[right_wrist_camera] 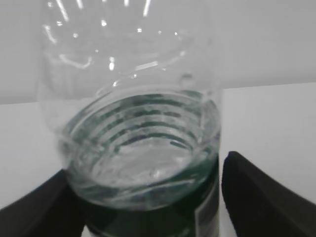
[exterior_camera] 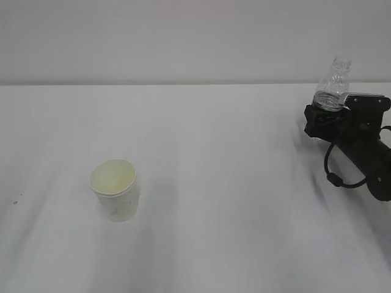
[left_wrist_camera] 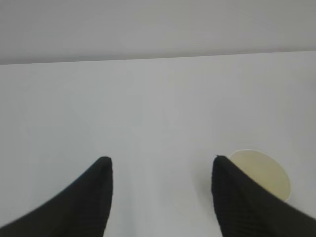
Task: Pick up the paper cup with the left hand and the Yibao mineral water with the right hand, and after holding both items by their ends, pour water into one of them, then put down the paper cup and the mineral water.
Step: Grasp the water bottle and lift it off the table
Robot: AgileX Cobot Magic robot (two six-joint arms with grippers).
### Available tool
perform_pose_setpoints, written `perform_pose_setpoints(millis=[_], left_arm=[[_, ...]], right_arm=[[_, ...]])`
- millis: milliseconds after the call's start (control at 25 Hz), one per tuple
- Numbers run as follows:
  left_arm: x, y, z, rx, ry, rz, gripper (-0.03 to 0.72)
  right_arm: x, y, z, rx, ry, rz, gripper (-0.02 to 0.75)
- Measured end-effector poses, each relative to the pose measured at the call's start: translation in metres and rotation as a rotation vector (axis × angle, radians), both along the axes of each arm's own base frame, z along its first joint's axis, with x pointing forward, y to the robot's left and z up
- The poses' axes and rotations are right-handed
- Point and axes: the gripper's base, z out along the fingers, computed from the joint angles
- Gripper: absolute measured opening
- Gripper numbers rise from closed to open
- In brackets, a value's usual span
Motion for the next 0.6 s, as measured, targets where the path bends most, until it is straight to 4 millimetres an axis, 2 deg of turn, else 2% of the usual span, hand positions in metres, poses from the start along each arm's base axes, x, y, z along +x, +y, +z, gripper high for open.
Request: perform_pose_setpoints(millis=[280, 600], left_arm=[[0.0, 0.0, 0.0, 0.0, 0.0, 0.0, 0.447], [0.0042, -0.0011, -0.005, 0.031, 0.024, -0.011, 0.446]], right_arm=[[0.0, 0.0, 0.0, 0.0, 0.0, 0.0, 0.518], [0.0, 0.0006, 0.0, -0.003, 0.0, 0.007, 0.498]])
